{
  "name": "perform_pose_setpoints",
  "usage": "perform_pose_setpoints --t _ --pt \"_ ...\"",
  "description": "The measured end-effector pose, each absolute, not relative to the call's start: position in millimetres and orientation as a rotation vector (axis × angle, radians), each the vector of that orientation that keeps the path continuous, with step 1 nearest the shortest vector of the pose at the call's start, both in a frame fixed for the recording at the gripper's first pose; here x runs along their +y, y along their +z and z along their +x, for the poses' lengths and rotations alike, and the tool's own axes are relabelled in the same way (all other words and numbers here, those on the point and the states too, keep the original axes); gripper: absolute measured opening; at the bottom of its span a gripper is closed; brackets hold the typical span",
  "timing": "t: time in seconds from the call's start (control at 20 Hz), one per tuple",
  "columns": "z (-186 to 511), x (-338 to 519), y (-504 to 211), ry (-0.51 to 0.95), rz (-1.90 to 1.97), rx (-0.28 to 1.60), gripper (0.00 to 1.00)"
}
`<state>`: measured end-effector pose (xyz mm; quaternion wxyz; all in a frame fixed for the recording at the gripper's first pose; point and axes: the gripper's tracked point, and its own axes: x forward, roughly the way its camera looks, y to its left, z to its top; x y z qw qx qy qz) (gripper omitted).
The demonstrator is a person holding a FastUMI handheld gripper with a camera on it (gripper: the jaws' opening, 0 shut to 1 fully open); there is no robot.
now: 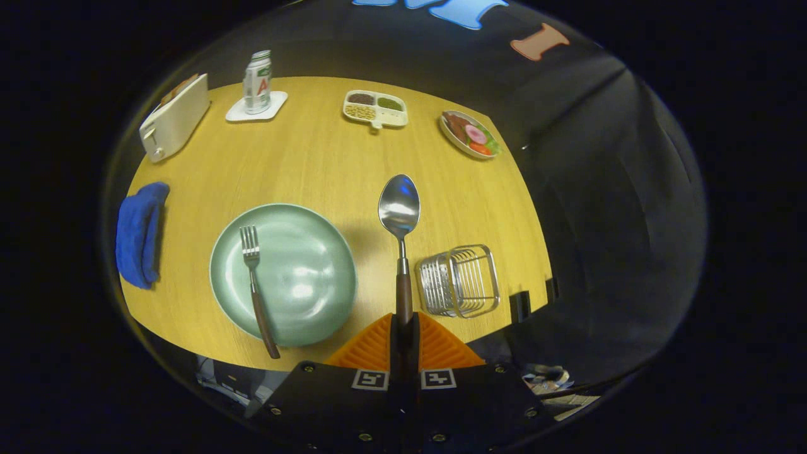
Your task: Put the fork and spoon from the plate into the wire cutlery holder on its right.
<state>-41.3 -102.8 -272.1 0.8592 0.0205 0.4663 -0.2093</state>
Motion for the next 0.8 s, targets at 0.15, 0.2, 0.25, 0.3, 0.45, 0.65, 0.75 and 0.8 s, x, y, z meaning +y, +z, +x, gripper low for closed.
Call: perform_pose_setpoints --t 0.15,0.2,0.25,0.3,0.45,0.65,0.75,0.8 --pt "-64 -122 -281 -0.501 0.136 1.019 0.04" --pt "-70 -128 -283 -0.516 0.164 1.031 0.04" --pt "-76 -132 -287 -0.526 0.188 1.047 0.04" --pt "-81 -136 -290 -0.535 0.211 1.060 0.04" --pt "-88 -146 -295 -0.549 0.251 1.076 0.05" --pt "-83 -148 -300 -0.514 0.250 1.096 0.04" --pt "-81 -146 -298 -0.492 0.248 1.098 0.05" --pt "-78 -147 -296 -0.486 0.244 1.091 0.05"
